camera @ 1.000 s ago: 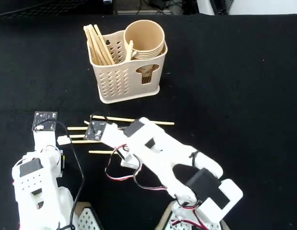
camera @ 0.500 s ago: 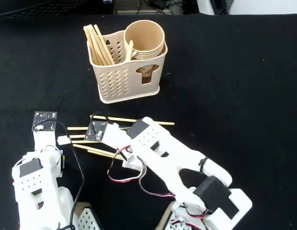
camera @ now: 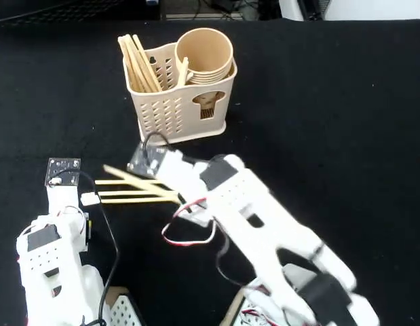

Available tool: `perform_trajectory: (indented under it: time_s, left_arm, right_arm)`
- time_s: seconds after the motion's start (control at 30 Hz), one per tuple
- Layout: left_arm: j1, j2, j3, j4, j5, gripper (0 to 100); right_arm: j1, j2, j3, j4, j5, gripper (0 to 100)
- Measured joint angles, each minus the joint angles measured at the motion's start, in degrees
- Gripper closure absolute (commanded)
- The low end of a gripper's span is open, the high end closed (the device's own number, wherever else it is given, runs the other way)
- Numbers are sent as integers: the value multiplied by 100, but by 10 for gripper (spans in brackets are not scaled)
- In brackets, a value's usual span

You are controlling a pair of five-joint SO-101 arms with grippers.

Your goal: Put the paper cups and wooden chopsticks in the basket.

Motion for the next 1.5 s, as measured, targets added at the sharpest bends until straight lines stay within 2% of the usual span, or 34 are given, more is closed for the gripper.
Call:
perform_trajectory:
  time_s: [0.17,0.3,0.43,0.6,0.73,1.0,1.13,1.5]
  left_arm:
    - [0,0,0,0,0,905]
    - [0,0,0,0,0,905]
    - [0,0,0,0,0,905]
    - [0,0,0,0,0,905]
    - [0,0,0,0,0,905]
    - [0,0,0,0,0,905]
    - [0,0,0,0,0,905]
    - [0,0,0,0,0,905]
  right_arm:
    - [18,-1187,-862,431,-404,985]
    - [26,-1635,-1749,264,-985,985]
    - [26,-1644,-2479,-659,-1662,985]
    - [26,-1213,-2637,-2629,-2268,985]
    - [26,-677,-2637,-3947,-2312,985]
    - [316,686,-2637,-5714,-2312,986]
    - [571,1319,-2637,-5996,-2312,986]
    - [695,2418,-2804,-6092,-2312,982]
